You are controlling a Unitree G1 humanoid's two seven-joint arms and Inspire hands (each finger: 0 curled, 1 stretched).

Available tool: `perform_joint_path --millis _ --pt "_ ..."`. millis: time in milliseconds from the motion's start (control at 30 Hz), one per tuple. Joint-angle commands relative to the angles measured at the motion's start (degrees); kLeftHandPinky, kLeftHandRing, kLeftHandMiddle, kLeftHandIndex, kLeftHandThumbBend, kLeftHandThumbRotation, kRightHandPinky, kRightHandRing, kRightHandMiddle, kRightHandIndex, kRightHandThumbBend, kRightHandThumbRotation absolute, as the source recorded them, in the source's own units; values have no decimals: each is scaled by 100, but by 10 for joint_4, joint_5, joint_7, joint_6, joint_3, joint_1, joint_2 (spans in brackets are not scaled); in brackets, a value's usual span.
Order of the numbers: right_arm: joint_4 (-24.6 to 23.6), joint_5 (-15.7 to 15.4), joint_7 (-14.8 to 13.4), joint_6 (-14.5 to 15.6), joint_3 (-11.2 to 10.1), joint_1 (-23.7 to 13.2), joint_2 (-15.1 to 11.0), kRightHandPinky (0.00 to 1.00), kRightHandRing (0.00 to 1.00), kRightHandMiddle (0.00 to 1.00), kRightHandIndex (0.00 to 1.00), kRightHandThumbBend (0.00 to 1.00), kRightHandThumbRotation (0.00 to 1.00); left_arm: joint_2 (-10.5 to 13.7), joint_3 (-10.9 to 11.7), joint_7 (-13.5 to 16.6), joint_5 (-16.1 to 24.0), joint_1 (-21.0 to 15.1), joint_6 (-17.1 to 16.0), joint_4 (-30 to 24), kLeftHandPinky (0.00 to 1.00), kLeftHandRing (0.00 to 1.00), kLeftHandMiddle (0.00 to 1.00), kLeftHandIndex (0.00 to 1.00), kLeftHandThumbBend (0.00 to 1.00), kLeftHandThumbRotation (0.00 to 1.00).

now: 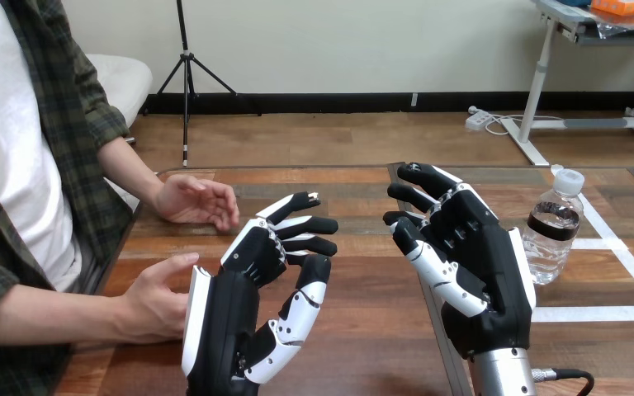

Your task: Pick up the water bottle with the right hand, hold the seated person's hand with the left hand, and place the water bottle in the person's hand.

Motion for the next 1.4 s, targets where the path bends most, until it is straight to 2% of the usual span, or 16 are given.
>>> perform_joint_path --millis 0,167,367,667,967,1167,1367 --pt "-44 1 2 -8 -1 -27 13 63 75 79 70 64 16 -18 -3 -2 -4 -13 -2 1 48 59 66 75 28 43" --pt "-48 -7 -3 -18 -3 -29 11 63 75 79 70 65 16 -18 -4 -4 -6 -14 -3 3 48 59 66 75 29 43" --pt "-47 -29 -15 -49 -10 -36 9 63 75 79 71 65 17 -19 -5 -5 -7 -14 -1 2 47 58 66 75 29 43" --pt "-33 -56 -35 -113 -23 -52 6 64 76 80 73 65 16 -19 -6 -13 -15 -15 0 4 46 58 66 75 30 43" --pt "-15 -97 -68 -178 -49 -77 -3 66 78 81 73 65 14 -20 -4 -14 -14 -14 2 2 46 58 66 75 31 44" --pt "-2 -134 -96 -215 -71 -94 -13 67 78 81 74 66 15 -21 -3 -13 -11 -16 0 4 46 58 66 75 30 44" --pt "2 -203 -149 -238 -106 -106 -16 67 78 81 74 68 19 -22 -4 -14 -16 -19 -3 9 45 58 66 75 30 44"
